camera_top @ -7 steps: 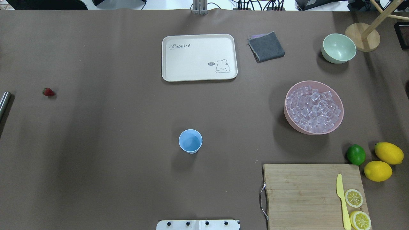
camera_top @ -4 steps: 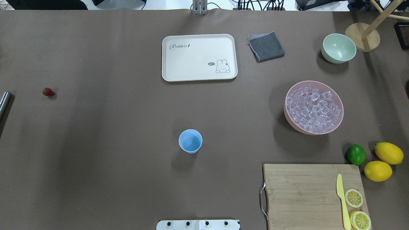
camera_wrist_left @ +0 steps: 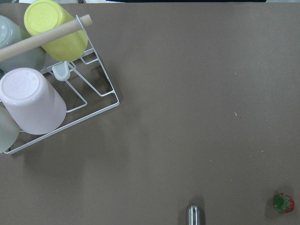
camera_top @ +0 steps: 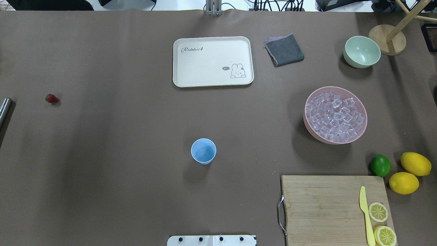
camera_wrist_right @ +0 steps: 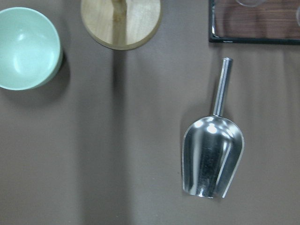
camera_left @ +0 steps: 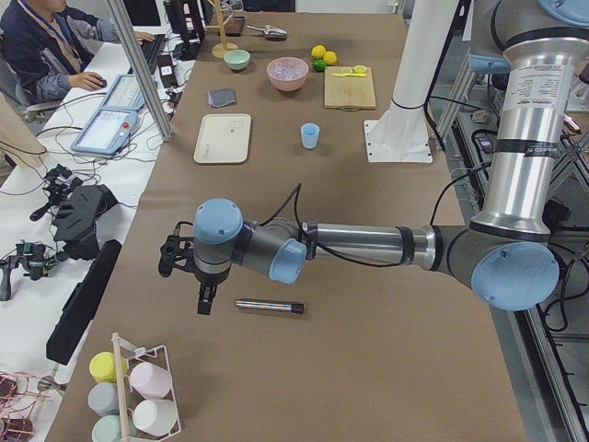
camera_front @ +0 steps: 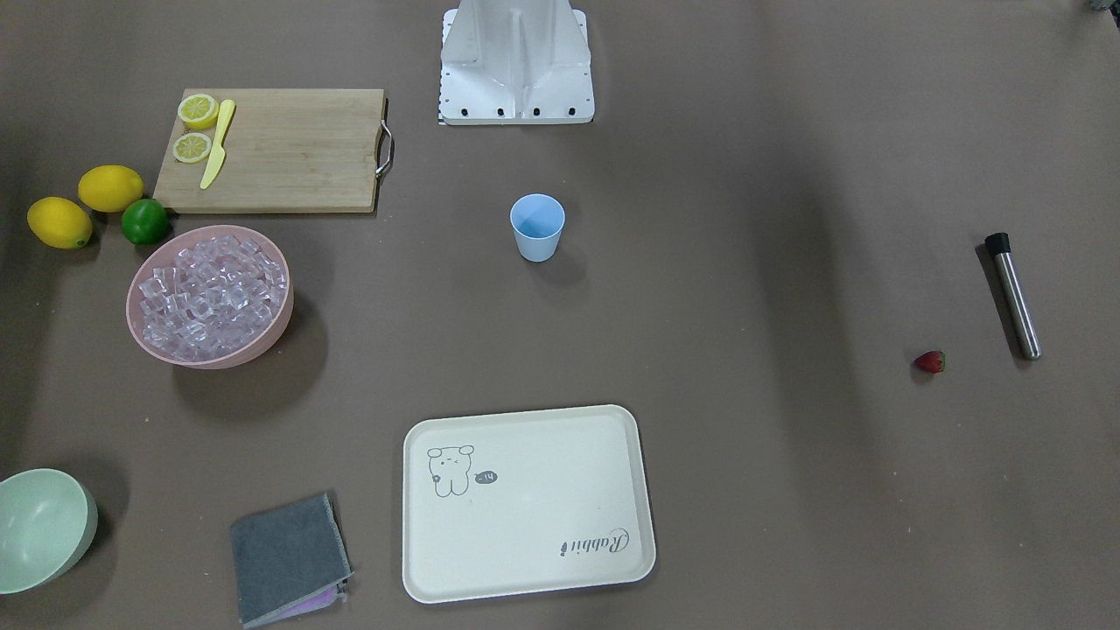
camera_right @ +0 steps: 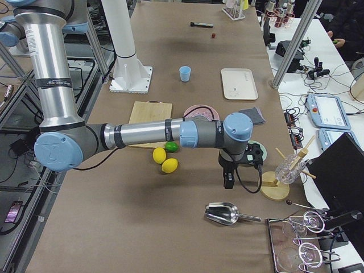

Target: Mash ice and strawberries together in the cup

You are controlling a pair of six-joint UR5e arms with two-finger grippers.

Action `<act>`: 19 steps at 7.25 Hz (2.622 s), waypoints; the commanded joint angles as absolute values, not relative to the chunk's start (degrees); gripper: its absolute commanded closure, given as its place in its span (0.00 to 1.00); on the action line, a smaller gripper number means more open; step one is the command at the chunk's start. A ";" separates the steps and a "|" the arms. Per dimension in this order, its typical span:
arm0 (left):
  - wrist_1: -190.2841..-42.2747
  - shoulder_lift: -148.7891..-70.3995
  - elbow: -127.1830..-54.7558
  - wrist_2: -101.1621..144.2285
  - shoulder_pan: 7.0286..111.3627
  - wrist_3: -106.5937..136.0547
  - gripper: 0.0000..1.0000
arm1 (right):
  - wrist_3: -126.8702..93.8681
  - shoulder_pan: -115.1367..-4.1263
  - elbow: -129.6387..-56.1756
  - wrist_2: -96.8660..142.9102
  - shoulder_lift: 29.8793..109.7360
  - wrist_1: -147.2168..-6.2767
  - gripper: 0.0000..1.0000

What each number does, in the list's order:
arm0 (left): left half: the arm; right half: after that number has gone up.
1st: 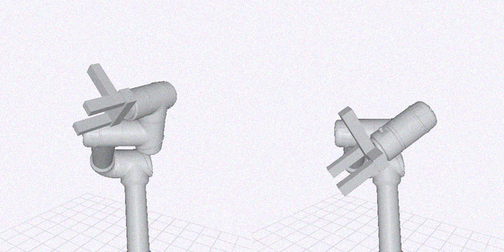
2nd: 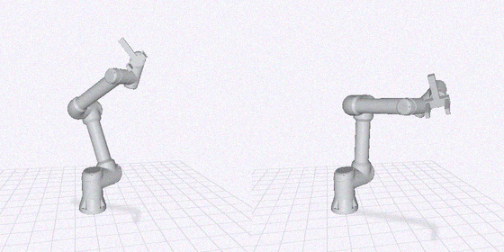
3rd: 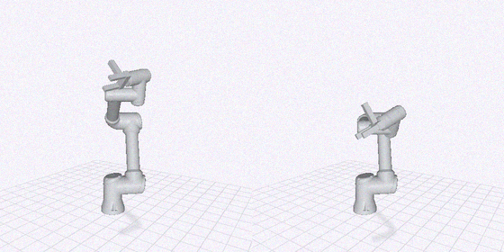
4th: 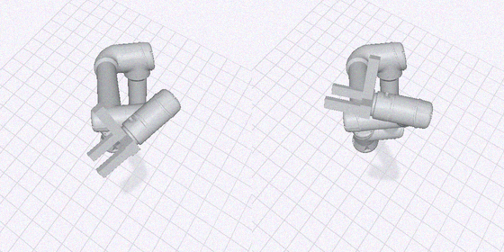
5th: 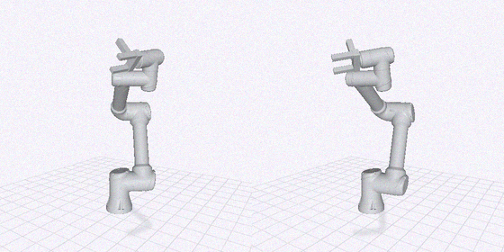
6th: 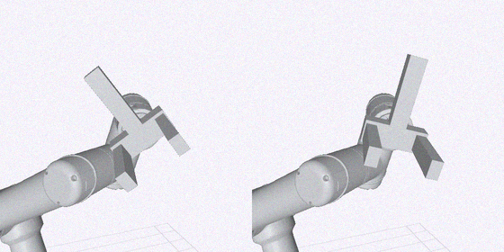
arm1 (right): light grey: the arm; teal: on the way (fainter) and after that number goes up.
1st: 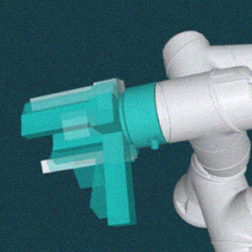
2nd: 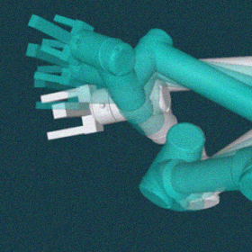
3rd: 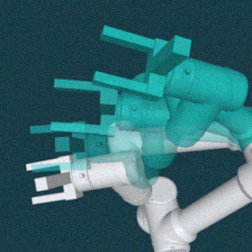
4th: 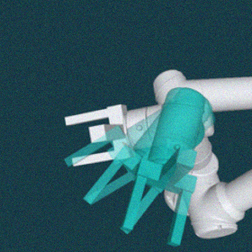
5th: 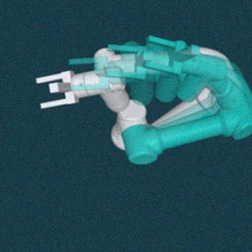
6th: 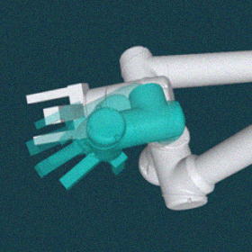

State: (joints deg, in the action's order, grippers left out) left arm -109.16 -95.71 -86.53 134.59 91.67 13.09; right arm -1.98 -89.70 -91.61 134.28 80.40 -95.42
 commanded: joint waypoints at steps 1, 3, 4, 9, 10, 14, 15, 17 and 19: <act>-109.25 -95.63 -86.83 134.65 91.67 13.10 0.02 | -11.97 -80.73 -96.57 134.91 77.61 -95.19 0.00; -109.25 -95.71 -86.84 134.65 91.67 13.10 0.02 | -25.95 -73.08 -101.75 134.74 74.80 -95.19 0.00; -109.25 -95.63 -86.84 134.65 91.67 13.10 0.02 | -36.28 -69.12 -102.13 134.13 71.49 -95.19 0.00; -109.25 -95.54 -86.75 134.65 91.58 13.10 0.02 | -50.58 -54.42 -103.80 125.69 71.09 -86.80 0.00; -109.34 -95.54 -86.57 134.65 91.58 13.01 0.02 | -51.76 -52.49 -103.62 123.42 74.06 -83.01 0.00; -109.34 -95.19 -86.57 134.82 91.58 13.01 0.02 | -57.96 -48.63 -104.85 121.74 77.26 -79.54 0.01; -109.34 -95.19 -86.66 134.82 91.58 13.01 0.02 | -59.57 -47.65 -104.94 119.73 77.26 -79.54 0.01; -109.34 -95.10 -86.74 134.91 91.67 13.01 0.02 | -59.76 -47.64 -104.85 118.48 78.04 -79.63 0.02; -109.34 -95.10 -86.75 134.91 91.58 13.01 0.02 | -59.85 -45.63 -104.50 116.12 78.13 -79.72 0.03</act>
